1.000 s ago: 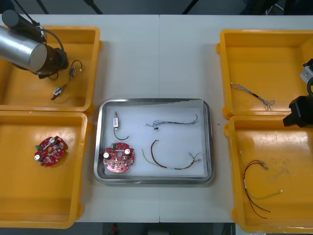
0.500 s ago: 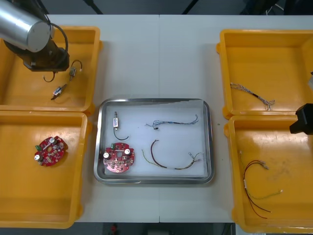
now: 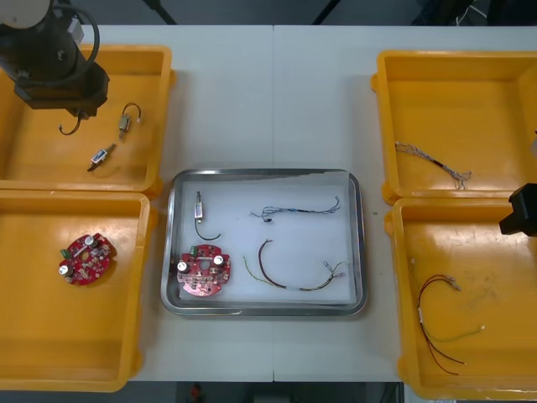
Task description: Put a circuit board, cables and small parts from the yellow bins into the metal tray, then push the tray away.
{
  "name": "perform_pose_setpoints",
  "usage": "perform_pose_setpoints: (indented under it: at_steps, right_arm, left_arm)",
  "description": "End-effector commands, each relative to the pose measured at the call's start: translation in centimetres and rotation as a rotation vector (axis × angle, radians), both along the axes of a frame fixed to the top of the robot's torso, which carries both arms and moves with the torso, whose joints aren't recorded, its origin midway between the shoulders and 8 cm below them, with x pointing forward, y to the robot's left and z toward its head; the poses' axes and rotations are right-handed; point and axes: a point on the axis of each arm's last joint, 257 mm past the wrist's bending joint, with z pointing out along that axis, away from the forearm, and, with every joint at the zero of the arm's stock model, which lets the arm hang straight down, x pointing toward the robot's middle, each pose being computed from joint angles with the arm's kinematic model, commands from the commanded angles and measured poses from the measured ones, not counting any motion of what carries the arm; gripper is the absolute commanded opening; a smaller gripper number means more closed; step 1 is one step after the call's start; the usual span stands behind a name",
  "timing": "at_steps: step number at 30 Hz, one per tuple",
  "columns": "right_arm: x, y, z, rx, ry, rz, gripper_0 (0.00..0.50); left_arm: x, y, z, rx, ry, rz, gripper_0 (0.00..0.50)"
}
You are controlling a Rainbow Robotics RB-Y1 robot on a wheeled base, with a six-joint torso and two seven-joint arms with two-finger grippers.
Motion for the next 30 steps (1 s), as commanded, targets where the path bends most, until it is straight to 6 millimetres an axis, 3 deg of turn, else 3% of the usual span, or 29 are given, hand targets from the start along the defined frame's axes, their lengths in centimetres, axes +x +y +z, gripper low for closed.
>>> perform_pose_setpoints:
  at_steps: [1, 7, 17, 27, 30]
  right_arm:
    - [0.0, -1.8, 1.6, -0.043, -0.034, -0.032, 0.500]
    - [0.0, -1.8, 1.6, -0.043, -0.034, -0.032, 0.500]
    - [0.0, -1.8, 1.6, -0.043, -0.034, -0.032, 0.500]
    - [0.0, -1.8, 1.6, -0.043, -0.034, -0.032, 0.500]
    - [0.0, -1.8, 1.6, -0.043, -0.034, -0.032, 0.500]
  left_arm:
    - [-0.5, 0.0, 5.8, 0.008, -0.061, -0.049, 0.000]
    - [-2.1, -2.4, 6.1, -0.055, -0.034, -0.088, 0.000]
    - [-5.1, -8.3, 5.1, -0.149, -0.013, -0.149, 0.000]
    - [-7.9, -12.9, 1.8, -0.173, -0.026, -0.195, 0.000]
    - [-8.7, -14.4, 0.0, -0.186, -0.042, -0.215, 0.000]
